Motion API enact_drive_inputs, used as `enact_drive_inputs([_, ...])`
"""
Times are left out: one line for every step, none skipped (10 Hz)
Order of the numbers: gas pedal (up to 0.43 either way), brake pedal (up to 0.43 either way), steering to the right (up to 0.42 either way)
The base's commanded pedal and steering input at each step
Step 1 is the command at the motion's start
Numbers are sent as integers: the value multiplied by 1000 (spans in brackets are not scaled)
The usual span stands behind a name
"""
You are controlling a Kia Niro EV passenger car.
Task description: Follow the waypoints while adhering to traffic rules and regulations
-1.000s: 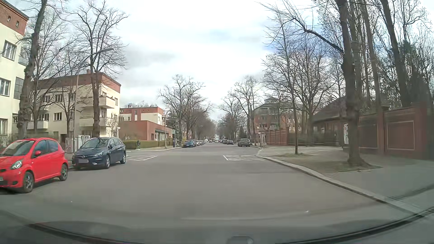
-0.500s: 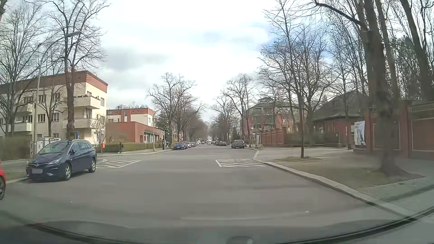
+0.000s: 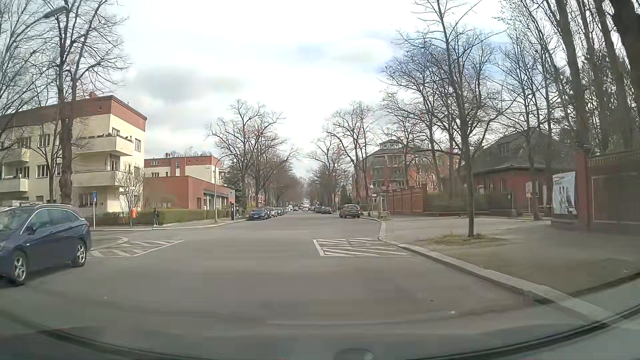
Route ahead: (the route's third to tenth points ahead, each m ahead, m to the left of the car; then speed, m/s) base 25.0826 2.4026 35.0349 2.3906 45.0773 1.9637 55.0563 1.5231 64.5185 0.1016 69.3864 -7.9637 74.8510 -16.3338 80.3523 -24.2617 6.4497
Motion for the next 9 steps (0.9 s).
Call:
enact_drive_inputs([39, 0, -7])
enact_drive_inputs([39, 0, -7])
enact_drive_inputs([39, 0, -8])
enact_drive_inputs([39, 0, -8])
enact_drive_inputs([39, 0, -8])
enact_drive_inputs([39, 0, -8])
enact_drive_inputs([39, 0, -7])
enact_drive_inputs([39, 0, -6])
enact_drive_inputs([39, 0, -6])
